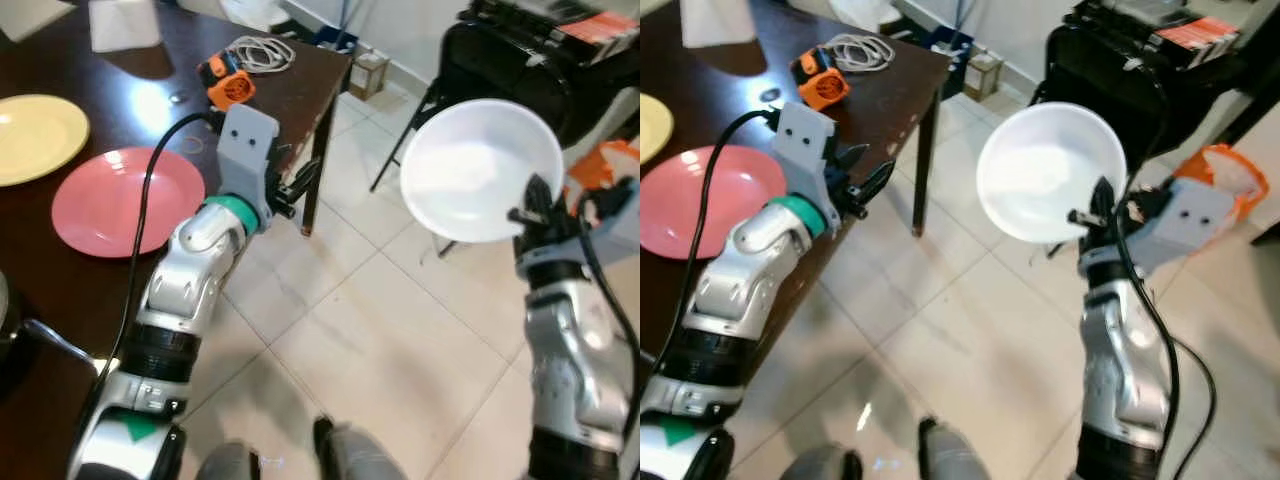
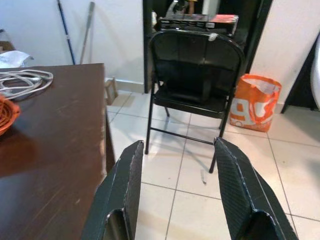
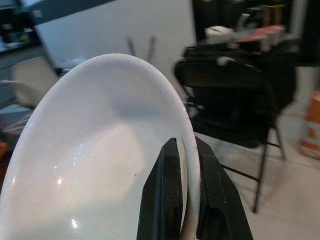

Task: Setting the table

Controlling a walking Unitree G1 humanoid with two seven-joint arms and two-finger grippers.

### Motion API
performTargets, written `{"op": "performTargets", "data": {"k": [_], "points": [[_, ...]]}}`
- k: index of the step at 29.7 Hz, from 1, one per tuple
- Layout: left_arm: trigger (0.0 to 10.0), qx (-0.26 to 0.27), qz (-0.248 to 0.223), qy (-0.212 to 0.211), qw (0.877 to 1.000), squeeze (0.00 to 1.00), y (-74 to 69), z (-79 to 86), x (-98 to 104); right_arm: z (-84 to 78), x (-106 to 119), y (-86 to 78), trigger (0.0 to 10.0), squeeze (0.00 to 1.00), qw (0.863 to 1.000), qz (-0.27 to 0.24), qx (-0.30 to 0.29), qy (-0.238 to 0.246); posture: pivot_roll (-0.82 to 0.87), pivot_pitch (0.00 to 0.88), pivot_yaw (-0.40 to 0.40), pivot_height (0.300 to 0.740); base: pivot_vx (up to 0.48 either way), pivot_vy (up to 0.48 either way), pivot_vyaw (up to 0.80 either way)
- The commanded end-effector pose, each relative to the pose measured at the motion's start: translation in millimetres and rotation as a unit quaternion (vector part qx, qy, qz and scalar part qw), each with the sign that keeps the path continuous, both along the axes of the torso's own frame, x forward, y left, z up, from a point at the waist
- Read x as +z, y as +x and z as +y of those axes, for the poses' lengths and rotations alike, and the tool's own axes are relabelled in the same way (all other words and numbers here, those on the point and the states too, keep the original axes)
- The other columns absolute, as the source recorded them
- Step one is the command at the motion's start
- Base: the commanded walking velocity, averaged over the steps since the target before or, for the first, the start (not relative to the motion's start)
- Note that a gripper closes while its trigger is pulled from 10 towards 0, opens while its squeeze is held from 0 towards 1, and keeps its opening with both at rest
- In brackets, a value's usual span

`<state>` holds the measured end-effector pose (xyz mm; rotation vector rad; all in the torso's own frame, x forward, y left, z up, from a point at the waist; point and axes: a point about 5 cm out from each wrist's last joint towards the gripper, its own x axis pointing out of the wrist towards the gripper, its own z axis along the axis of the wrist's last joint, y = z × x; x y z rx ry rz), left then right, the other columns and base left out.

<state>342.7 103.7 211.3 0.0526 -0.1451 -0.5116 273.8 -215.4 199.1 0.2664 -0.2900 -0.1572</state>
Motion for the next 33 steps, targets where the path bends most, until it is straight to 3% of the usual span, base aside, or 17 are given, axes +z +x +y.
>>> {"op": "performTargets", "data": {"k": [1, 33], "points": [[10.0, -0.009, 0.003, 0.001, 1.000, 0.00, -1.8, -5.7, -2.5, -5.2, 0.5, -3.2, 10.0, 0.00, 1.000, -0.002, -0.010, 0.003, 0.06, 0.081, 0.015, 0.740, 0.000, 0.000, -0.80], [10.0, -0.017, 0.008, -0.017, 1.000, 0.00, -2.3, -8.0, -0.4, -5.2, 1.5, -2.7, 10.0, 0.00, 1.000, -0.002, -0.009, 0.000, 0.06, 0.084, 0.011, 0.740, 0.000, 0.000, -0.80]]}}
